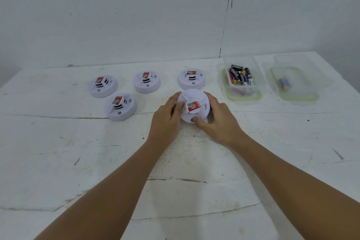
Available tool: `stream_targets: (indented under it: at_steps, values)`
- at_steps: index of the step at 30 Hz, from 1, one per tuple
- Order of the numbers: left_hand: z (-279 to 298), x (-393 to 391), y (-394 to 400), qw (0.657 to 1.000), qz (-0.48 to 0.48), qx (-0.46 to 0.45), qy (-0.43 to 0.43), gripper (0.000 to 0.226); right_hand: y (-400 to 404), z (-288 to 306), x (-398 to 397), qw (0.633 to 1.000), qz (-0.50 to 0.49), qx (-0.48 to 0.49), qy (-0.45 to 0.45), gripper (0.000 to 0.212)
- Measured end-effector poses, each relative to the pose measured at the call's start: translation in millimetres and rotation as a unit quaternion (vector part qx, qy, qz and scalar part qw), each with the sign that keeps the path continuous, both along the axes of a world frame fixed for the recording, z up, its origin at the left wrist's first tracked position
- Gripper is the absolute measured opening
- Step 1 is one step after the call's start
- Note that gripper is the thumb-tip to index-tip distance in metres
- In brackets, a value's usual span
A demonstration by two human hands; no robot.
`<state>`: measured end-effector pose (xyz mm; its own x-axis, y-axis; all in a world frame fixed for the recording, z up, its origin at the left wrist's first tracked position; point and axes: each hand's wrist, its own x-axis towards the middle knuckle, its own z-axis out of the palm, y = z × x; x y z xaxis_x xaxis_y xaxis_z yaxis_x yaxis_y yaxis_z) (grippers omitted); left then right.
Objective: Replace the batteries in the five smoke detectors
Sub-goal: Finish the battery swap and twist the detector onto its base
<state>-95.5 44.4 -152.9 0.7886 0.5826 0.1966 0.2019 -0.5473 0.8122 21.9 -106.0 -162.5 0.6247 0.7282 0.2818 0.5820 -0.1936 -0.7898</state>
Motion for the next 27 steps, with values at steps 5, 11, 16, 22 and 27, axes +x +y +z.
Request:
stream_targets:
  at_steps: [5, 11, 16, 22, 27]
  values:
    - [0.6, -0.3, -0.8, 1.0, 0.005, -0.003, -0.001, 0.038, 0.4, 1.2, 0.5, 1.0, 0.005, 0.003, -0.002, 0.057]
    - [1.2, -0.7, -1.5, 1.0, 0.004, 0.003, 0.001, 0.038, -0.2, 2.2, -0.2, 1.0, 0.002, -0.002, 0.001, 0.057]
    - [-0.1, -0.6, -1.1, 1.0, 0.007, 0.002, 0.004, 0.037, 0.0, 2.9, -0.4, 1.0, 0.005, -0.003, 0.001, 0.056]
    - [-0.6, -0.4, -1.2, 1.0, 0.006, -0.002, 0.001, 0.038, -0.4, 2.9, -0.7, 1.0, 0.006, -0.001, -0.002, 0.057]
    - [-1.9, 0.2, 0.3, 1.0, 0.008, 0.007, 0.004, 0.039, 0.2, 1.7, 0.6, 1.0, 0.007, 0.001, 0.0, 0.058]
